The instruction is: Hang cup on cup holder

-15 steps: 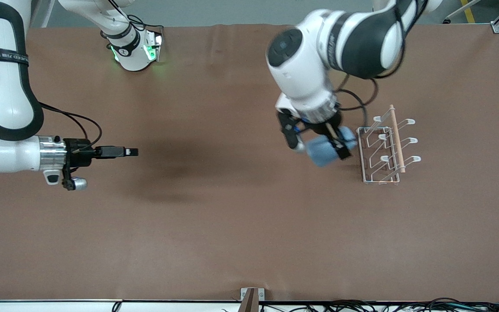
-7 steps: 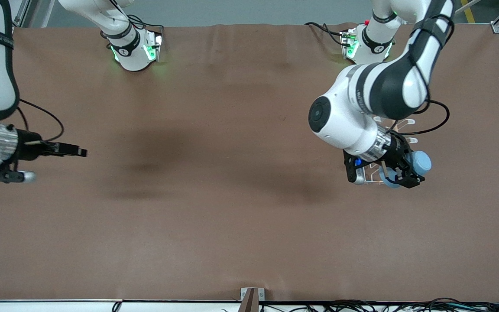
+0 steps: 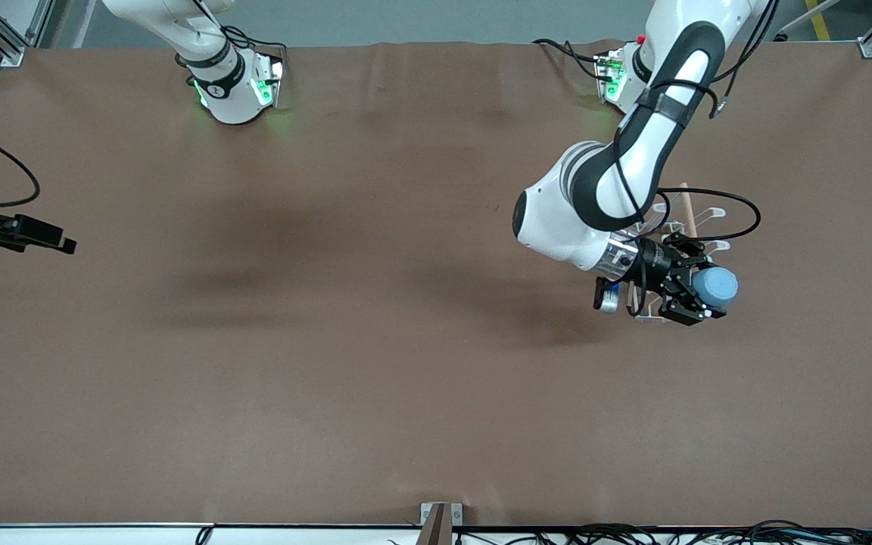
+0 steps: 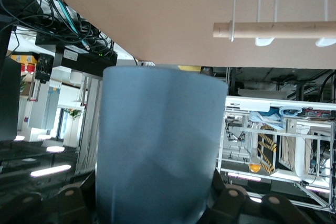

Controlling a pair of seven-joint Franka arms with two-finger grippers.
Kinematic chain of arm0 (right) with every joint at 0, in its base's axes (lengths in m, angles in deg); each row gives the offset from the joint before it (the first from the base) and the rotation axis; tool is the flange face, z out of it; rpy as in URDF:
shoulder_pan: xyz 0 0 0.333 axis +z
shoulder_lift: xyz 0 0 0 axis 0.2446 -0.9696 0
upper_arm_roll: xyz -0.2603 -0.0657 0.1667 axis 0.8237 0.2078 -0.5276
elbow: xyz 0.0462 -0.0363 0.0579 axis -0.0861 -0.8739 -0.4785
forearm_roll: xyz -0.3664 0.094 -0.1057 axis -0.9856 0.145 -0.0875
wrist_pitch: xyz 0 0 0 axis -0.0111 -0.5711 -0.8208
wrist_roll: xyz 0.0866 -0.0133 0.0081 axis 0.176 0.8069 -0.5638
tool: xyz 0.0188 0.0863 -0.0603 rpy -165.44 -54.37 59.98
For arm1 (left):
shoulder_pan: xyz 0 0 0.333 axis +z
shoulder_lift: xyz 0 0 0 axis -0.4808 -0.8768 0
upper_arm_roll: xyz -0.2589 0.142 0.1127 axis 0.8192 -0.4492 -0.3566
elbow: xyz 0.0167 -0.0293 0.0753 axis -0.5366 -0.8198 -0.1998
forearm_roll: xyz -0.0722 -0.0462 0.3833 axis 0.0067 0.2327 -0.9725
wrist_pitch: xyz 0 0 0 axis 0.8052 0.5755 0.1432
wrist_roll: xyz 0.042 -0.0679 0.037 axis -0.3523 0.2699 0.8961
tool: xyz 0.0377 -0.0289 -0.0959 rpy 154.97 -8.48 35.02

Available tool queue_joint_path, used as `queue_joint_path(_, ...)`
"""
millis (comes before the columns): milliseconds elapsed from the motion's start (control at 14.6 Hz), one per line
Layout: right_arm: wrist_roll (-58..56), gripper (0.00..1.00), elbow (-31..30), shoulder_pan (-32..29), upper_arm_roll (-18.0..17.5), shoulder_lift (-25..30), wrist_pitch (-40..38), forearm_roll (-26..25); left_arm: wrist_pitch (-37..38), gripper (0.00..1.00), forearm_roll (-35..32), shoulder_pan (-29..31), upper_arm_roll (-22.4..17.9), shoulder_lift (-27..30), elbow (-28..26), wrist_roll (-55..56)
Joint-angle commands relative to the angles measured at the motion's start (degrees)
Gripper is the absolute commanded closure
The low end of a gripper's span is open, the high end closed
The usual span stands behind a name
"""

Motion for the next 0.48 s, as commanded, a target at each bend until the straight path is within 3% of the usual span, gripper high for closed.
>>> queue_joint_path(0,0.57,0.0,1.79,0.64,-0.82,1.53,0.04,-3.01,0.35,0.85,-1.75,0.09,0.21,1.28,-3.66,2.55)
queue_joint_path(411,1.45,0.0,1.37,-0.84,-7.13,6.63,-1.09,-8.02,0.44,0.84,0.27,-0.18,0.39,-0.83,-4.54,2.99)
